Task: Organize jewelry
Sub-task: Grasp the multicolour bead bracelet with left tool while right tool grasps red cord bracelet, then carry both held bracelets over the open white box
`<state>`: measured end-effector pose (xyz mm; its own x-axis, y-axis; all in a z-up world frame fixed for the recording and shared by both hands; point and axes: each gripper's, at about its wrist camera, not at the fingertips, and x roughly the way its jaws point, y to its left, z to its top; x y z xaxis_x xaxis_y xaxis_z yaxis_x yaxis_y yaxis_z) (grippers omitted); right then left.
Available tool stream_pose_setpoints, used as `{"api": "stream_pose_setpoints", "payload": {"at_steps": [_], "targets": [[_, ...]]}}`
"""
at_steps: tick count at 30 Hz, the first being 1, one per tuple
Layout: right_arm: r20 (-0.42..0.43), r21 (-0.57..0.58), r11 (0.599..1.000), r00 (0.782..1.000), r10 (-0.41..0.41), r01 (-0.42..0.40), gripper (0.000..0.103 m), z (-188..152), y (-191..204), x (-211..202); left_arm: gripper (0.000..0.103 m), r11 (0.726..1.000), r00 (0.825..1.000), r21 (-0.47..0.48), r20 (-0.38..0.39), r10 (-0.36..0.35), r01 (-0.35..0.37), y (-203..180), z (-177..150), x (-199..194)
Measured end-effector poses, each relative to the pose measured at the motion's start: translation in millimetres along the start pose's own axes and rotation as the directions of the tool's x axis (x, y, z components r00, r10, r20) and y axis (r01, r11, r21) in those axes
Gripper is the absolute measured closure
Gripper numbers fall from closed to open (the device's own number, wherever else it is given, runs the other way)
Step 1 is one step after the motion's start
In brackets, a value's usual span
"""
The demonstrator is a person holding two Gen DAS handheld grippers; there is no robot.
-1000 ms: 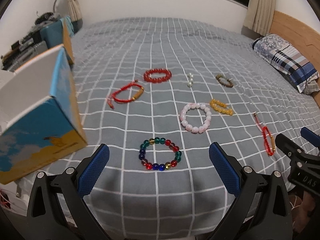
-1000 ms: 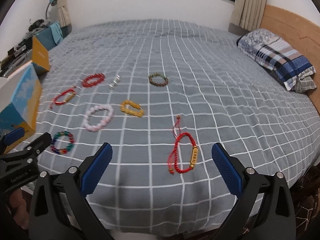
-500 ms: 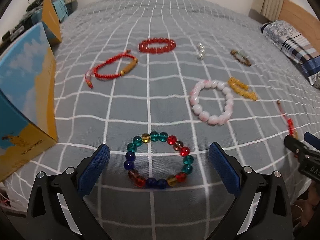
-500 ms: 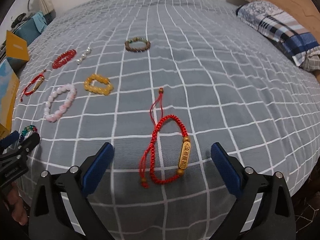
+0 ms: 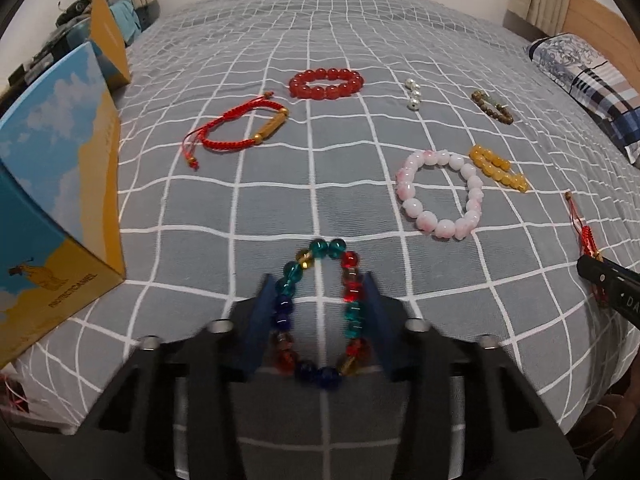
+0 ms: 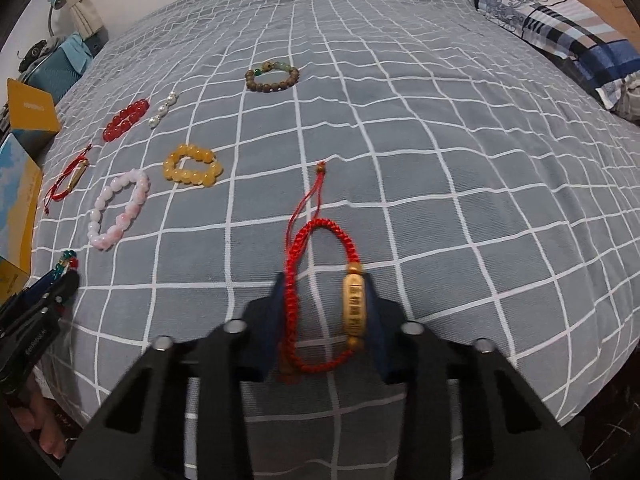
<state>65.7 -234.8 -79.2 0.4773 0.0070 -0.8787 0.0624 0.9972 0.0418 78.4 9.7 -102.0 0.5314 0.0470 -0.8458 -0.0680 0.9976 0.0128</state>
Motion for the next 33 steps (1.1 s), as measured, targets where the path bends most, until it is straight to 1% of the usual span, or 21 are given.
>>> {"api": "stream_pose_setpoints", "payload": {"at_steps": [1, 2, 3, 5, 6, 14, 25, 30, 33], "targets": [[0.002, 0.002, 1.0, 1.0, -0.002, 0.002, 0.081, 0.0, -0.6, -0.5, 0.082, 1.0, 1.0, -0.006, 0.005, -0.004, 0.004, 2.5, -0.3, -2.0], [0.007, 0.001, 1.0, 1.0, -0.004, 0.004, 0.083, -0.2, -0.4, -1.5, 0.085, 1.0, 1.0, -0.007, 0.011, -0.008, 0.009, 3.9, -0.3, -3.8], [0.016, 0.001, 1.0, 1.0, -0.003, 0.003, 0.087, -0.2, -0.2, -3.1, 0.085, 1.0, 1.0, -0.013, 0.017, -0.023, 0.023, 6.2, -0.4, -5.7], [0.031, 0.001, 1.0, 1.0, -0.003, 0.003, 0.089, -0.1, 0.8, -6.5, 0.086, 0.999, 0.999, -0.016, 0.026, -0.03, 0.03, 7.3, -0.4, -8.0], [0.038, -0.002, 1.0, 0.999, -0.004, 0.004, 0.09, -0.1, 1.4, -8.1, 0.094, 0.999, 0.999, -0.015, 0.028, -0.03, 0.03, 6.7, 0.1, -8.9], [0.105, 0.007, 1.0, 0.994, 0.003, -0.004, 0.091, -0.8, -0.1, -22.5, 0.094, 0.998, 0.997, -0.01, 0.046, -0.06, 0.06, 3.3, 1.1, -12.9], [0.216, -0.006, 1.0, 0.976, 0.009, -0.008, 0.091, 0.6, 4.0, -41.4, 0.094, 0.993, 0.985, -0.036, 0.135, -0.111, 0.116, 4.8, 5.8, -33.9], [0.245, -0.017, 1.0, 0.97, -0.002, 0.007, 0.091, 2.1, 9.0, -46.2, 0.094, 0.993, 0.981, -0.033, 0.165, -0.106, 0.113, 0.4, 9.0, -39.9], [0.264, -0.023, 0.999, 0.964, -0.022, 0.029, 0.091, 4.8, 12.9, -50.0, 0.094, 0.994, 0.977, -0.021, 0.19, -0.102, 0.107, -4.8, 13.2, -48.2]]}}
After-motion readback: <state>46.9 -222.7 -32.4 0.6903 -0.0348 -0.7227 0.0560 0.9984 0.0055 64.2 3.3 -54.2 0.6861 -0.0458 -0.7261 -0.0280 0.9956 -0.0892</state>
